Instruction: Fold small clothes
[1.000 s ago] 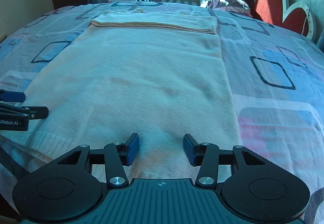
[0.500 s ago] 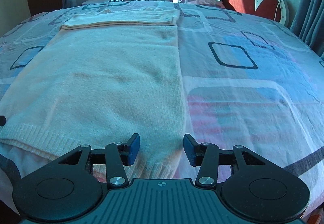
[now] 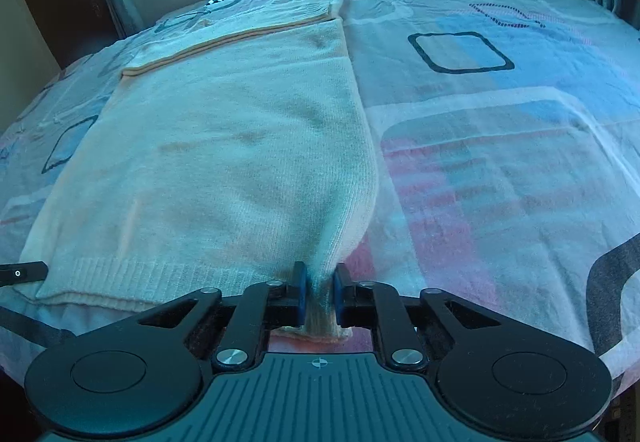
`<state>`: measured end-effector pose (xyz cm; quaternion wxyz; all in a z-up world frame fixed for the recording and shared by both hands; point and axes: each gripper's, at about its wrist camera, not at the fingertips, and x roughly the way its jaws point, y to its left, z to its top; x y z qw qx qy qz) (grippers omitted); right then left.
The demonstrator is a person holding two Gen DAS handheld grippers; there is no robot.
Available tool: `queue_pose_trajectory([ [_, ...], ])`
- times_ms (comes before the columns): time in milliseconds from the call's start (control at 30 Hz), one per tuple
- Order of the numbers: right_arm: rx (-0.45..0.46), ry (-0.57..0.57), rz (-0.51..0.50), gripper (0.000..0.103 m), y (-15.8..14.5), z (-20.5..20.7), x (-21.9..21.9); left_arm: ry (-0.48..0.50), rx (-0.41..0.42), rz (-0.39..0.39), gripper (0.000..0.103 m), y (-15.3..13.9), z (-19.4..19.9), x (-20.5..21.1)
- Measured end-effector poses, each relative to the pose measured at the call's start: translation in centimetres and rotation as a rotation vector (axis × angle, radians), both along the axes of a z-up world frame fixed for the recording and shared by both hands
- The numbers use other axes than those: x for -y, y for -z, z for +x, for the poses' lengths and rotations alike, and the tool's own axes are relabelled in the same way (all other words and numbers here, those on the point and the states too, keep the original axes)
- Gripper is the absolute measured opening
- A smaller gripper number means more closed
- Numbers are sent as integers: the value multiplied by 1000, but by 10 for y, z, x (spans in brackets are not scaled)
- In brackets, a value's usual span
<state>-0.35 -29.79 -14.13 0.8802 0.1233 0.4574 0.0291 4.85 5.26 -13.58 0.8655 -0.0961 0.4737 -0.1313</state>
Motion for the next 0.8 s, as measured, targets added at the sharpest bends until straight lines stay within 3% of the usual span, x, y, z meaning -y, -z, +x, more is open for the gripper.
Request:
queue_pose_trajectory([
  [167,68,-44,-5,7,-18,12,-2,-13,83,-26,4,-21,14,1],
  [333,172,-38,-9,7,-46,52,2,-40,194,-37,4,-50,49,2],
  [600,303,-14,-16,7,-72,152,15,-122,315,-66,4,-74,138,7],
  [800,323,2,20,7,-70,241,25,-158,342,-69,3,-71,214,18],
])
